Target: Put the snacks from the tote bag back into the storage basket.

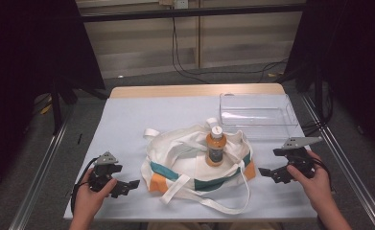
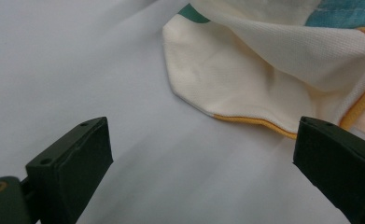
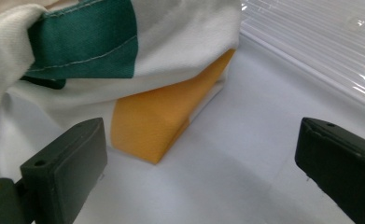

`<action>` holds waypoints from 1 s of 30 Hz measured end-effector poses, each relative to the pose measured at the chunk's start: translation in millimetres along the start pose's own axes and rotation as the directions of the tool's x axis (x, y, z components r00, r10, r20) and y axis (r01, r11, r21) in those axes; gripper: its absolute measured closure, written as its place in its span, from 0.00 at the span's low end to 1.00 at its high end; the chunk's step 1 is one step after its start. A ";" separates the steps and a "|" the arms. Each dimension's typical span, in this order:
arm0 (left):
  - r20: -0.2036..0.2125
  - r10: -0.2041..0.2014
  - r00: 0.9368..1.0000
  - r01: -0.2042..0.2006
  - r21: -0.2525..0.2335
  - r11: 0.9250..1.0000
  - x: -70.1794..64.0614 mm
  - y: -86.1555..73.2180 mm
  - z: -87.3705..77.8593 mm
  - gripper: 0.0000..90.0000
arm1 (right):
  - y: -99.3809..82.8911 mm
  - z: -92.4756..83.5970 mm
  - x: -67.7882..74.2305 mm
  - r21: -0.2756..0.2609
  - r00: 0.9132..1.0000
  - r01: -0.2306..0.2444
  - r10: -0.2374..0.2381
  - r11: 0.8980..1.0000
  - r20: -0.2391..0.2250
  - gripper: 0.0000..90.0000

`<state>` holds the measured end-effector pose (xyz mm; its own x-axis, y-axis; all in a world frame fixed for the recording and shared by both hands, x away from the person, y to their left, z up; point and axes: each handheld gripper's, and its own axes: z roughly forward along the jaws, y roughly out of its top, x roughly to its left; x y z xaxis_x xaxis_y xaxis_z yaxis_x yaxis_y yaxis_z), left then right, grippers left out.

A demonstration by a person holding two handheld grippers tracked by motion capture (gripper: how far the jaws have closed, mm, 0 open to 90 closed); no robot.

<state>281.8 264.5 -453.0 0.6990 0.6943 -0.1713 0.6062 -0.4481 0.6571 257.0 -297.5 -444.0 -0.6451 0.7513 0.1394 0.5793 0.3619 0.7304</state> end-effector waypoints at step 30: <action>0.002 -0.006 1.000 0.006 -0.007 1.000 1.1 -1.0 -0.1 0.05 | 30.5 0.2 3.4 0.271 0.998 0.027 -0.011 0.962 -0.063 0.02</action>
<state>281.9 265.8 -453.8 0.6958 0.6962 -0.1767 0.6079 -0.4398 0.6611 272.6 -283.9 -421.5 -0.6814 0.7111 0.1734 0.6747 0.5183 0.5255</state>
